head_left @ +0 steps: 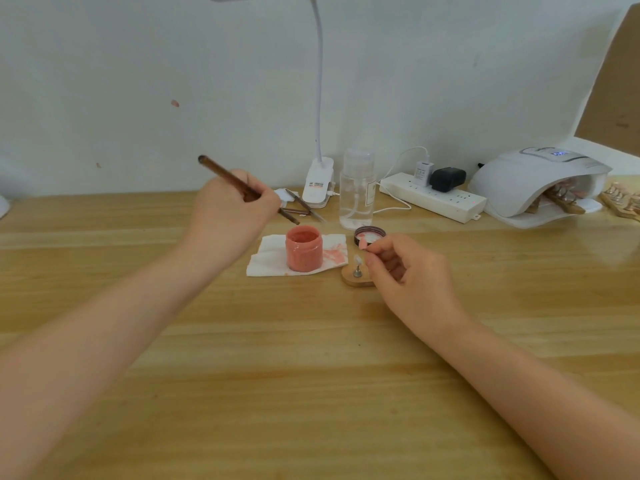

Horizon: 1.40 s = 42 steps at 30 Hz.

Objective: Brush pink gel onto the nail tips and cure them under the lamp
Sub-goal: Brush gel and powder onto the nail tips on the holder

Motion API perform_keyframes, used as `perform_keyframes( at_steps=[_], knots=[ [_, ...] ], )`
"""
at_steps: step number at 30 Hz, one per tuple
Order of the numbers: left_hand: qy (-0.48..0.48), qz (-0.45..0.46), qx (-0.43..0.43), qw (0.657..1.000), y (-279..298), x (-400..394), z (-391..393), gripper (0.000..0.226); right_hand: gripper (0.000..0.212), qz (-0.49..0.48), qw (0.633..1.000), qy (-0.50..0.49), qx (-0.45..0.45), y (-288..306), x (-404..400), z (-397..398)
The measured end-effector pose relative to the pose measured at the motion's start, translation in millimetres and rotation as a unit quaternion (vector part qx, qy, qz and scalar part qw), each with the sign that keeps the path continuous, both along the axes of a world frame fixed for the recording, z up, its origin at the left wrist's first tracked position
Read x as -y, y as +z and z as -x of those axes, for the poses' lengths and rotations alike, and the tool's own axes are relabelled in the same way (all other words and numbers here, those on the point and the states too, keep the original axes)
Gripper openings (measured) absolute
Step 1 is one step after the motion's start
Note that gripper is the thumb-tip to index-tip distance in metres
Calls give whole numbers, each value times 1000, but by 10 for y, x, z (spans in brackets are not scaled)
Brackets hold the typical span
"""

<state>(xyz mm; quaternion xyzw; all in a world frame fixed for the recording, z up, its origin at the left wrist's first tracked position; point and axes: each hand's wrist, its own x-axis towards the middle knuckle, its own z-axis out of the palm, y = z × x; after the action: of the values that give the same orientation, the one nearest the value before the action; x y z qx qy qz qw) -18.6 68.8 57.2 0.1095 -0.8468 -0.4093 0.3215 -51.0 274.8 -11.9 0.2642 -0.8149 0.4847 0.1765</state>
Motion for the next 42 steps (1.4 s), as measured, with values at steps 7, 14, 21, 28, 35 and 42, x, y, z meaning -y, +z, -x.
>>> perform_keyframes(
  at_steps=[7, 14, 21, 28, 35, 42],
  knots=[
    [-30, 100, 150, 983, 149, 44, 264, 26, 18, 6, 1000, 1, 13, -11, 4, 12],
    [-51, 105, 228, 967, 128, -72, 421, 19, 9, -4, 1000, -4, 12, -21, 4, 22],
    [-49, 71, 231, 969, 132, -7, 463, 24, 5, -14, 1000, -2, 12, -17, 2, 25],
    [-27, -111, 164, 980, 147, 297, 435, 12, 6, -9, 1000, -1, 12, -17, 8, 25],
    [-14, -232, 182, 956, 9, 446, 379, 17, 5, -9, 1000, -5, 11, -16, 8, 19],
    [-13, -265, 182, 947, 7, 517, 337, 15, 5, -8, 1000, -8, 15, -11, 11, 21]
  ],
)
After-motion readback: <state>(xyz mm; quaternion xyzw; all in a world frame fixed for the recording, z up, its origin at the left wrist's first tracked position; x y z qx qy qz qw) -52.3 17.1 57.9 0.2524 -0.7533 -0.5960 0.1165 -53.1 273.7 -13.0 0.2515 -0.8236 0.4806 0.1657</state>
